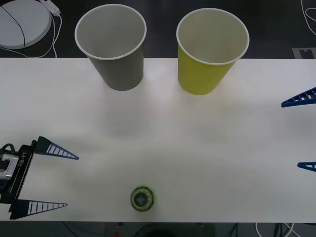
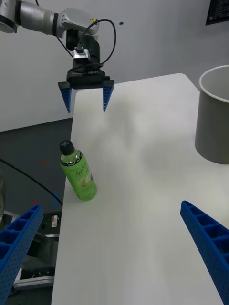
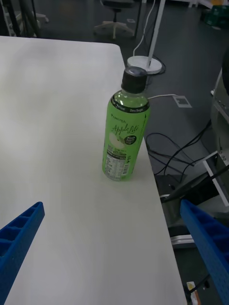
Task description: Put the can into the green bin and the plastic bottle into the gray bin
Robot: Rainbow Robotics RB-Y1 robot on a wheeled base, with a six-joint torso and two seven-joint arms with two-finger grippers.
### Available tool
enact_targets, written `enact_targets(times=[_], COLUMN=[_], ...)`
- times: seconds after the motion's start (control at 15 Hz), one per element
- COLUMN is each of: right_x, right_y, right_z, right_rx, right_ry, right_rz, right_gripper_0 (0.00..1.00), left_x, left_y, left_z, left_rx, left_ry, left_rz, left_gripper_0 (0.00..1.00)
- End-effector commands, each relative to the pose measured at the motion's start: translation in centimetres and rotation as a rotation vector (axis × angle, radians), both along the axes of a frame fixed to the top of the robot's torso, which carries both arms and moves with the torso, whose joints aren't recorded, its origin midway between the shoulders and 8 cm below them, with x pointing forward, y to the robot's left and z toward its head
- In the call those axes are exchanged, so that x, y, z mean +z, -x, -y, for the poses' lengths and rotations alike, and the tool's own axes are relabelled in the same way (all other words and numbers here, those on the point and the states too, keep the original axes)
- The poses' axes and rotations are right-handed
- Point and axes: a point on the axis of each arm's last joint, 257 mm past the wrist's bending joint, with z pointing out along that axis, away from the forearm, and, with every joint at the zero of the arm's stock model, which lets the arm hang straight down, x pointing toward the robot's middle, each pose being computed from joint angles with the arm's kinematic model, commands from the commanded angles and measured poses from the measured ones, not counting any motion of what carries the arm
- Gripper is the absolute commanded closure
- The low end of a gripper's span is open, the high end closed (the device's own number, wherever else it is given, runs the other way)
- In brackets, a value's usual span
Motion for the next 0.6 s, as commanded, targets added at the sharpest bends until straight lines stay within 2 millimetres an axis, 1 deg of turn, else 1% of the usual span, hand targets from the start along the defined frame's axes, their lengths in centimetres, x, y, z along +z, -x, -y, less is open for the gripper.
enact_targets(times=[0.07,0.27,0.4,0.6], right_x=[0.0,0.0,0.0,0.0], right_y=[0.0,0.0,0.0,0.0], right_z=[0.0,0.0,0.0,0.0], right_rx=[0.000,0.000,0.000,0.000], right_ry=[0.000,0.000,0.000,0.000], right_rz=[0.000,0.000,0.000,0.000], right_gripper_0=[0.00,0.00,0.00,0.00], left_x=[-1.7,-3.2,-3.7,-4.2], left_y=[0.2,0.6,0.7,0.6], left_z=[1.2,3.1,4.5,6.1], left_rx=[-0.011,-0.023,-0.031,-0.042], left_ry=[-0.017,-0.006,0.018,0.030], left_rz=[0.006,0.003,-0.005,-0.010], left_gripper_0=[0.00,0.00,0.00,0.00])
